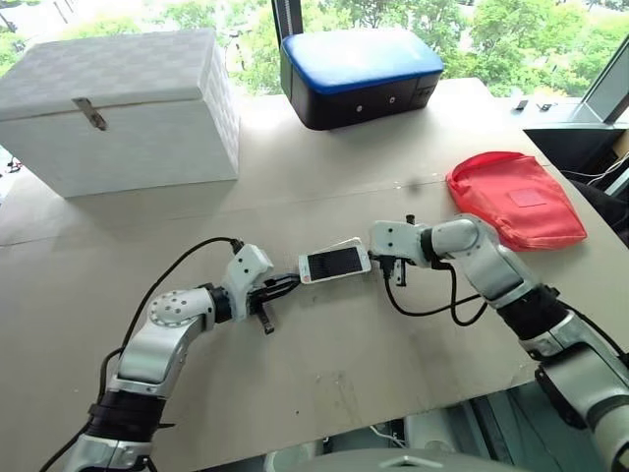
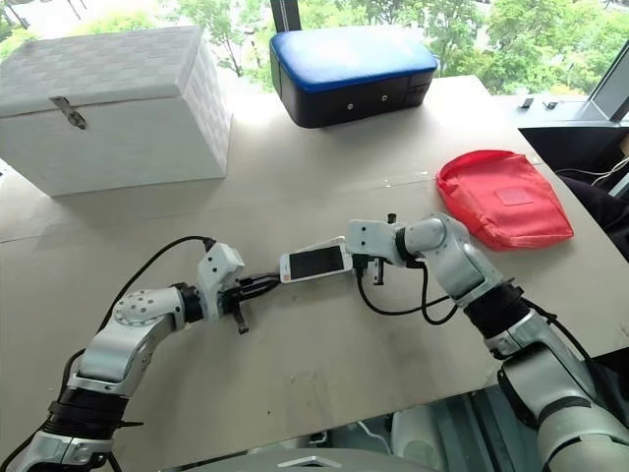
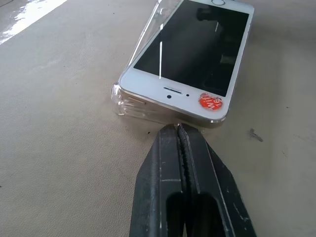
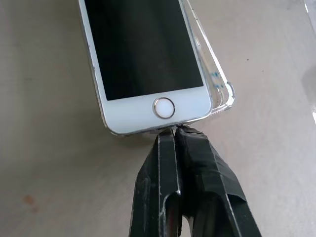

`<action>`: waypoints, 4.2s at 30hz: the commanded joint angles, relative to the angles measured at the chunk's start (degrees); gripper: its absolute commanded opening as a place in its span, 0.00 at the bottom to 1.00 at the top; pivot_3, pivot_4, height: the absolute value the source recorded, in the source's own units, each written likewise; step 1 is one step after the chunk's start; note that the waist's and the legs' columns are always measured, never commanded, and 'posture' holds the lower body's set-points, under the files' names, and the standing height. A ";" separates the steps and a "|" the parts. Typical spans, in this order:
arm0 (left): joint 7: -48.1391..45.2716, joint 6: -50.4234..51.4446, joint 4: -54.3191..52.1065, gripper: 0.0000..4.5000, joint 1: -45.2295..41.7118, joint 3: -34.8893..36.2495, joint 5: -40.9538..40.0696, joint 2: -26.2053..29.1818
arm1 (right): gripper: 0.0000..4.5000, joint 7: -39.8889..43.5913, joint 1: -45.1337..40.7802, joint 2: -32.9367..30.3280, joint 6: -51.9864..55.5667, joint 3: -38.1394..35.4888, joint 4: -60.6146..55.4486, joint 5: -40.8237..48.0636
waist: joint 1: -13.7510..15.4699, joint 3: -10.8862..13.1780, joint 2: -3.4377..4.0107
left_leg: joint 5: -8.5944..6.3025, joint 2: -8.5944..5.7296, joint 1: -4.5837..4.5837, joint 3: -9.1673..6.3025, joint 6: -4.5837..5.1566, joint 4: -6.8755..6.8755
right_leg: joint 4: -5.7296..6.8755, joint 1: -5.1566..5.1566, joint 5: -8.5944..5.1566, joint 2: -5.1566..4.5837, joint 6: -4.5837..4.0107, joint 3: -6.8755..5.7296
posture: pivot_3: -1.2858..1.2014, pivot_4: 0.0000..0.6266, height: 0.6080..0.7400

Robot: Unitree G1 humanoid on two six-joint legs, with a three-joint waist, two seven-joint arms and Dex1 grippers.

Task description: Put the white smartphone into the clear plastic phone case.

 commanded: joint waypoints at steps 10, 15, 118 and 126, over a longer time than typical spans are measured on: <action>4.19 7.87 -7.45 0.01 0.75 0.97 -0.27 0.19 | 0.00 9.62 2.44 -9.15 10.54 -9.63 -9.24 11.65 | 0.29 0.03 -0.01 | -0.01 -0.05 -0.19 0.00 0.01 -0.01 | -0.07 -0.05 0.00 -0.07 -0.01 -0.03 | 0.52 0.24 0.96; 4.46 10.04 -8.76 0.01 -0.17 1.40 -0.87 0.34 | 0.00 12.92 3.64 -6.85 16.21 -7.98 -13.54 17.65 | -0.04 0.03 -0.02 | -0.01 0.03 -0.17 -0.02 0.01 -0.04 | -0.05 -0.06 0.00 0.02 -0.01 -0.03 | 0.52 0.24 0.96; 1.90 4.13 6.53 0.01 -1.78 9.82 -12.31 -6.39 | 0.00 -1.90 11.16 -4.73 19.25 -11.30 -26.46 30.27 | 1.36 -0.98 0.35 | -0.23 0.02 0.75 0.06 0.33 -0.14 | -0.05 0.61 -0.16 -0.24 -0.27 0.11 | 0.52 0.24 0.96; 6.39 9.08 6.06 0.01 -2.88 16.35 -15.25 -6.01 | 0.00 -3.37 9.82 -3.47 16.61 -10.54 -22.87 28.76 | 1.30 -0.52 -0.08 | -0.10 -0.08 0.50 0.00 0.10 -0.15 | -0.11 0.53 -0.14 -0.21 -0.25 0.00 | 0.52 0.24 0.96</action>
